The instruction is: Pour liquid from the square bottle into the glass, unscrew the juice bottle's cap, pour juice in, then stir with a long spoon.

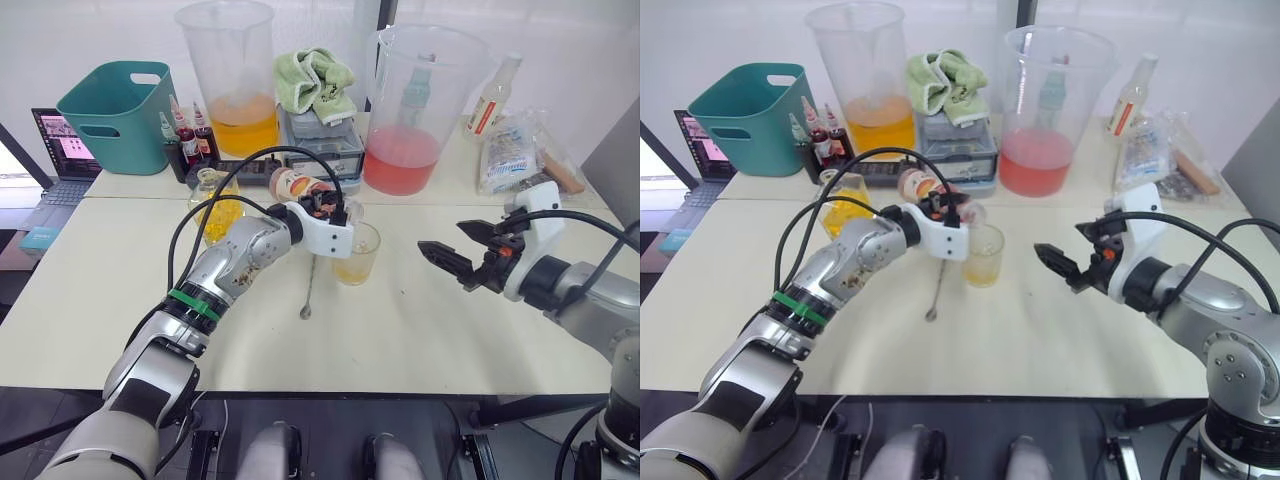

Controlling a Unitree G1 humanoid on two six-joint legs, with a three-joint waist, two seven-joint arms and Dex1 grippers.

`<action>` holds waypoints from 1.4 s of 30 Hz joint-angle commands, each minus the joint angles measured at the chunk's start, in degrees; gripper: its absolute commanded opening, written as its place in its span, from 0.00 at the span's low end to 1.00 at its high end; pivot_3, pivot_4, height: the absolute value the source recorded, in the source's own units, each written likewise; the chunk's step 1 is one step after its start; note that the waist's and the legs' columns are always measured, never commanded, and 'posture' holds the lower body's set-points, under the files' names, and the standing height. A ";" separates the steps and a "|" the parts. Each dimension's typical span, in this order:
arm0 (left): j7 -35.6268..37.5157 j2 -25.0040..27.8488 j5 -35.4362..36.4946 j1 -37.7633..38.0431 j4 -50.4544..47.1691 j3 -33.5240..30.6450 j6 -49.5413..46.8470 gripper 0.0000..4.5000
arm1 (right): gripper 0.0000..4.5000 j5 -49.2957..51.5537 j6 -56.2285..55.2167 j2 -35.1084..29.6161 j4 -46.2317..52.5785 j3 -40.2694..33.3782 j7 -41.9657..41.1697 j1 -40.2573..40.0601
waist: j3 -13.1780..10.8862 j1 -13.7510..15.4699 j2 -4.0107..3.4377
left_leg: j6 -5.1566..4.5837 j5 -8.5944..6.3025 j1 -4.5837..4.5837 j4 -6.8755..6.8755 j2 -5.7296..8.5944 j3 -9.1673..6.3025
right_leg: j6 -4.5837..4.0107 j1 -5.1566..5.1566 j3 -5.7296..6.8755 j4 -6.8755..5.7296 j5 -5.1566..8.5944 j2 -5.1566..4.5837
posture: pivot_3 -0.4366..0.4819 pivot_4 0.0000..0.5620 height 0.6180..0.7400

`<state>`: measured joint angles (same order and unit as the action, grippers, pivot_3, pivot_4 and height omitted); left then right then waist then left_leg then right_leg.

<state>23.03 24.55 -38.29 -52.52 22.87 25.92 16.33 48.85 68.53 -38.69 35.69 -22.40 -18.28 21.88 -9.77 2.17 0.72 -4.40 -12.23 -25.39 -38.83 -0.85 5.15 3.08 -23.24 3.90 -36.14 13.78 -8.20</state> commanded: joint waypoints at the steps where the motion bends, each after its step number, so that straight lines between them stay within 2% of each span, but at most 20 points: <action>1: -2.28 0.09 -1.03 -2.41 -1.89 -0.79 1.29 0.34 | 1.00 1.15 -1.85 0.01 1.98 -0.31 0.41 0.79 | 0.00 -0.03 0.00 | 0.00 0.00 0.00 0.00 0.00 0.00 | 0.00 0.00 0.00 0.00 0.00 0.00 | 0.48 0.27 0.97; 18: -5.04 -0.04 -7.06 -3.13 -2.02 0.63 1.26 0.34 | 1.00 1.68 -2.46 -0.35 1.11 0.46 1.97 2.72 | 0.00 -0.01 0.00 | 0.00 0.00 0.00 -0.01 0.00 0.00 | 0.00 -0.01 0.00 -0.04 0.00 0.00 | 0.48 0.27 0.97; 28: -5.82 -0.19 -7.85 -3.68 -1.03 0.95 1.31 0.34 | 1.00 1.68 -2.79 -0.12 0.79 0.98 2.41 3.24 | 0.00 -0.04 0.00 | 0.00 0.00 0.00 -0.02 0.00 0.00 | 0.00 -0.01 0.00 -0.05 0.00 0.00 | 0.48 0.27 0.97; 33: -5.42 -0.34 -7.18 -3.77 -1.60 0.40 0.75 0.34 | 1.00 1.67 -2.97 0.25 0.61 1.43 2.49 3.46 | 0.00 -0.04 0.00 | 0.00 0.00 0.00 -0.02 0.00 0.00 | 0.00 -0.01 0.00 -0.06 0.00 0.00 | 0.48 0.27 0.97; 42: -0.43 -1.61 -0.67 -3.22 -3.21 -2.64 -2.88 0.34 | 1.00 1.33 -4.07 0.34 -0.74 2.93 2.06 4.25 | 0.00 -0.14 0.00 | 0.00 0.00 0.00 -0.03 0.00 0.00 | 0.00 -0.01 0.00 -0.06 0.00 0.00 | 0.48 0.27 0.97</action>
<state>22.73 22.99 -40.49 -53.32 23.15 25.87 13.83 49.78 66.36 -38.47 34.12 -18.70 -16.11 24.76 -9.77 2.03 0.72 -4.40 -12.23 -25.39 -38.86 -0.85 5.16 3.09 -23.25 3.90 -36.21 13.78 -8.20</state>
